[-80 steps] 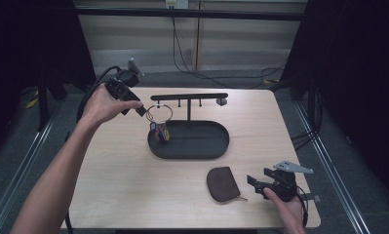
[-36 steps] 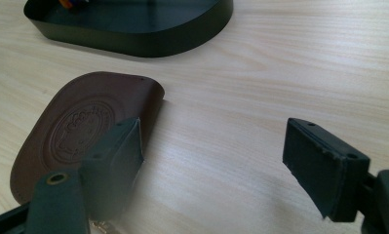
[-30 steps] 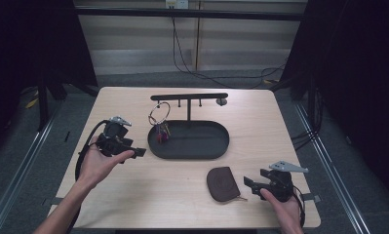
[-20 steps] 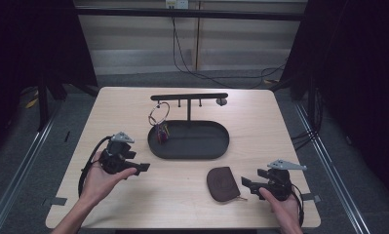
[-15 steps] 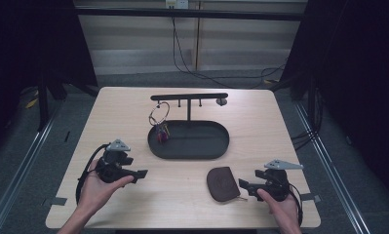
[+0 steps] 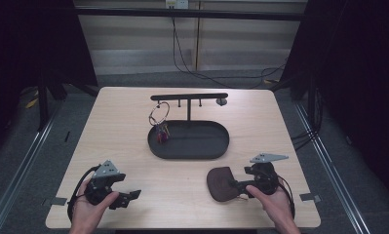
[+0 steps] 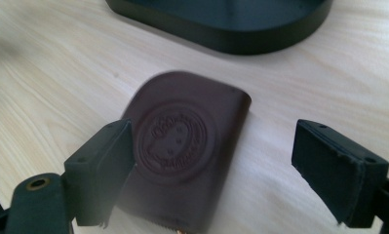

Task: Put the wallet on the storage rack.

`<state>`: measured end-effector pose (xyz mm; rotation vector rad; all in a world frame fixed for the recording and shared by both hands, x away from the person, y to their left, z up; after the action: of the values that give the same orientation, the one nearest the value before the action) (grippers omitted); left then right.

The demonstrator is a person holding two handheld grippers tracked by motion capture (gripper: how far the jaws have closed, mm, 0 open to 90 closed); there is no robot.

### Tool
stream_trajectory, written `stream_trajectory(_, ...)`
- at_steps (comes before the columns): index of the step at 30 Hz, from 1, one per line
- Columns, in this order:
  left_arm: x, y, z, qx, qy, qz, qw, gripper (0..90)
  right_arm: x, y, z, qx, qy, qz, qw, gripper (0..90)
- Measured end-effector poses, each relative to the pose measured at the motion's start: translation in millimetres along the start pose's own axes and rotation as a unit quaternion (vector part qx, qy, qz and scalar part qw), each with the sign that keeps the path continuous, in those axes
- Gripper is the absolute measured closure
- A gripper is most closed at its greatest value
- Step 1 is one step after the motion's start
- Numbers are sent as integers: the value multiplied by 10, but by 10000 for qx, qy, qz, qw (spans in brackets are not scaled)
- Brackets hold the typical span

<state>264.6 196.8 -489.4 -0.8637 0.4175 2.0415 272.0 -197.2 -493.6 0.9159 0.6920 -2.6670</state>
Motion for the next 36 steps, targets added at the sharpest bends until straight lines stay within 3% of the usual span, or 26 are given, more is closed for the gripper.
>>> stream_trajectory(2,80,-28,49,-185,66,9,9998,242,-45,-13,-4,3,-100,-70,9999,158)
stream_trajectory(4,178,-65,54,-189,102,254,9994,242,-58,-19,-23,-150,-424,-284,9986,205)
stream_trajectory(6,250,-89,40,-253,128,361,9989,243,-84,8,-52,-125,-641,-383,9971,209)
stream_trajectory(8,274,-112,43,-219,151,486,9985,245,-127,30,-74,12,-779,-448,9960,195)
stream_trajectory(12,268,-198,69,-414,251,540,9974,277,-245,33,-101,14,-1128,-601,9918,177)
stream_trajectory(15,281,-238,85,-456,322,621,9965,277,-285,51,-123,172,-1613,-536,9853,185)
stream_trajectory(20,282,-228,90,-429,323,588,9968,277,-297,29,-180,486,-2083,-521,9755,190)
stream_trajectory(21,282,-228,90,-429,323,588,9968,277,-297,29,-180,486,-2083,-521,9755,190)
stream_trajectory(22,282,-228,89,-420,321,596,9968,277,-286,12,-209,483,-2205,-518,9728,181)
stream_trajectory(25,282,-222,86,-371,329,659,9966,277,-261,9,-262,535,-2331,-491,9697,181)
stream_trajectory(27,292,-223,94,-385,269,637,9969,277,-218,0,-302,584,-2564,-446,9638,188)
stream_trajectory(30,295,-222,97,-388,293,663,9966,276,-170,-14,-359,641,-2720,-456,9591,196)
stream_trajectory(36,292,-202,69,-361,184,608,9973,277,-142,-80,-432,593,-2747,-521,9583,192)
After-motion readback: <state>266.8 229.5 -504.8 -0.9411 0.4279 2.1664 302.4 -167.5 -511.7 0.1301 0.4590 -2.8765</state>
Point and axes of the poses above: each handheld gripper's, and its own axes: z roughly backward along the jaws, x roughly out of its underside, y roughly to its right, the point moved 6 cm from there along -z, roughly forward along the jaws, and after that the axes turned 11 degrees about -z, right-handed, at the moved point
